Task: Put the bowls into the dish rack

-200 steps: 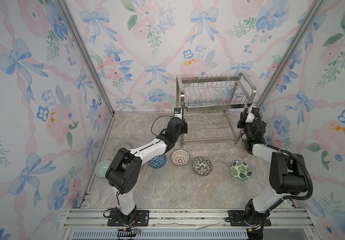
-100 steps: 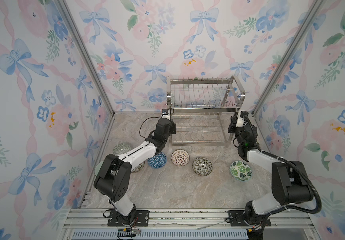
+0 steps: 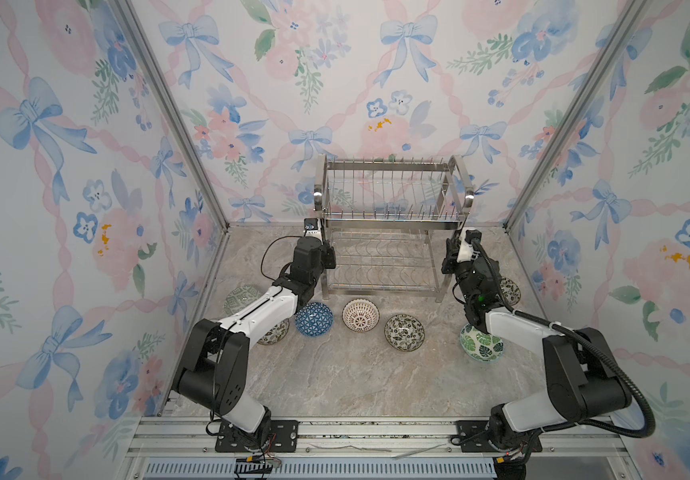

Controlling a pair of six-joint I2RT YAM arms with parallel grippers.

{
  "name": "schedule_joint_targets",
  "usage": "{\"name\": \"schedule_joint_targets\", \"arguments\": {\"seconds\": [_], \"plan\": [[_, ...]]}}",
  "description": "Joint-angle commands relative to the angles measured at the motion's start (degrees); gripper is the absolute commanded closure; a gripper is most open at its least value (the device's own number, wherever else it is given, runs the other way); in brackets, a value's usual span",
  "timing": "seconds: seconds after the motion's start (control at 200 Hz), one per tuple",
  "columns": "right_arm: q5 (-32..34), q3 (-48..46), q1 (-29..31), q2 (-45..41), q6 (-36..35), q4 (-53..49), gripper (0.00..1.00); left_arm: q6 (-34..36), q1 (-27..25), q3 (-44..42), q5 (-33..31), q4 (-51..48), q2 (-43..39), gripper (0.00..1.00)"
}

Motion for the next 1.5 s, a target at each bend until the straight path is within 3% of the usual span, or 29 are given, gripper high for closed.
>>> {"name": "schedule_joint_targets", "arguments": {"seconds": [0.0, 0.575, 0.755, 1.495], "plan": [[2.5, -0.9, 2.1, -1.5, 3.6, 3.7, 1.00, -4.9, 2.7, 0.8, -0.8, 0.0, -3.1, 0.73], [6.3, 5.1, 12.4, 4.3, 1.1, -0.2, 1.00, -8.6, 9.0, 3.6, 2.0, -7.6, -2.9, 0.72], [4.6, 6.9, 13.3, 6.9, 1.6, -1.8, 1.00, -8.0, 10.1, 4.9, 0.4, -10.1, -2.3, 0.71], [4.0, 11.8, 13.3, 9.0, -1.3, -6.6, 1.00, -12.2, 11.8, 4.1, 6.4, -11.2, -1.8, 0.67]]}}
